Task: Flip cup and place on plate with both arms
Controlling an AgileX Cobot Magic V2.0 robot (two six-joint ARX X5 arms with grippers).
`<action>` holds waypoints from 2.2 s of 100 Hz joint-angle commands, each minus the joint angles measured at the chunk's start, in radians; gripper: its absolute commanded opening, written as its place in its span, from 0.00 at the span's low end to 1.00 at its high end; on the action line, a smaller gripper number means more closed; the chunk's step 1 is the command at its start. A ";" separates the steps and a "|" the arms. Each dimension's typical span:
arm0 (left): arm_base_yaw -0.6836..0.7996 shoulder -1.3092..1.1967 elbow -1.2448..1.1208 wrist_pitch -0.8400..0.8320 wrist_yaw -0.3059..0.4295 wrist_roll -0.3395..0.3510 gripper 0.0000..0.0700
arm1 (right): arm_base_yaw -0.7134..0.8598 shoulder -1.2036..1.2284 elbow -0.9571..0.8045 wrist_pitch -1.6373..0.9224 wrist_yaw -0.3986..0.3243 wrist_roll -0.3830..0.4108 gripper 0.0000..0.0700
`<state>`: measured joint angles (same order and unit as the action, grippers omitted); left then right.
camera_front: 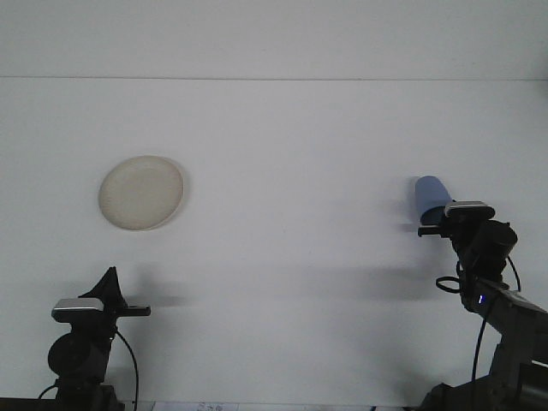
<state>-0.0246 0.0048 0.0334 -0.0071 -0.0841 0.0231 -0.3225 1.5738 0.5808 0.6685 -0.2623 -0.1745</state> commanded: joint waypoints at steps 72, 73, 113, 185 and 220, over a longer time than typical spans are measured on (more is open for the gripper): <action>0.000 -0.002 -0.019 0.011 -0.005 -0.008 0.02 | 0.516 -0.586 0.518 -1.528 0.031 0.328 0.00; 0.000 -0.002 -0.019 0.011 -0.005 -0.008 0.02 | 0.533 -0.579 0.529 -1.546 0.033 0.328 0.00; 0.000 -0.002 -0.019 0.011 -0.005 -0.009 0.02 | 1.099 -0.206 0.732 -1.804 0.186 0.328 0.00; 0.000 -0.002 -0.019 0.011 -0.005 -0.008 0.02 | 1.260 0.144 0.864 -1.936 0.187 0.275 0.49; 0.000 -0.002 -0.019 0.011 -0.005 -0.009 0.02 | 1.258 0.004 0.913 -1.927 0.282 0.246 0.61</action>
<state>-0.0246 0.0048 0.0334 -0.0071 -0.0841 0.0231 0.9268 1.6314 1.4620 -1.2686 -0.0147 0.0849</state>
